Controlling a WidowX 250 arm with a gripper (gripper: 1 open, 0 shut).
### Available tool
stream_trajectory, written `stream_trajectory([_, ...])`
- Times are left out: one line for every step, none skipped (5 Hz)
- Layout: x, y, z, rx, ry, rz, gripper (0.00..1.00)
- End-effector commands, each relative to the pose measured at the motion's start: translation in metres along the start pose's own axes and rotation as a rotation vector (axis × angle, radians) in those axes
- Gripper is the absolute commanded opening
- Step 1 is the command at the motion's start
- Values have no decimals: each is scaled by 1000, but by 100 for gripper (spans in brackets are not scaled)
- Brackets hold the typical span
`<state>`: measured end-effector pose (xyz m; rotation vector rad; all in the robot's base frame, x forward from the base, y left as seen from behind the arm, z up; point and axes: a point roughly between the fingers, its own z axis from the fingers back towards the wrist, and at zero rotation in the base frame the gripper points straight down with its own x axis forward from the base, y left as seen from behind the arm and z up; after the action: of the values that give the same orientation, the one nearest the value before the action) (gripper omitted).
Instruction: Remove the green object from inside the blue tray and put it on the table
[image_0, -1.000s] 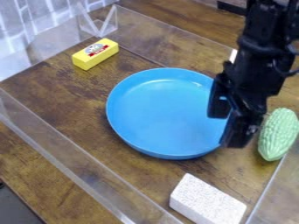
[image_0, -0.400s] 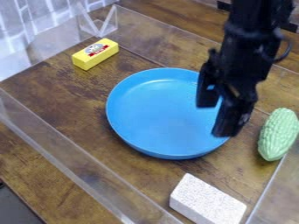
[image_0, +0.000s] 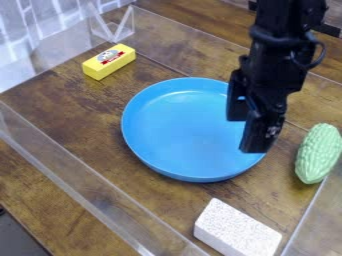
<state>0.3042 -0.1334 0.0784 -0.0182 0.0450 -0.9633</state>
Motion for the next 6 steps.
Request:
stream_trajectory([9, 18, 21, 48, -77, 12, 100])
stream_trajectory([11, 21, 13, 49, -84, 109, 100])
stream_trajectory([14, 24, 5, 44, -92, 192, 100])
stream_trajectory([9, 31, -6, 40, -100, 265, 100])
stream_trajectory([-6, 38, -7, 51, -104, 242, 100])
stream_trajectory([-24, 47, 7, 82, -108, 239, 100])
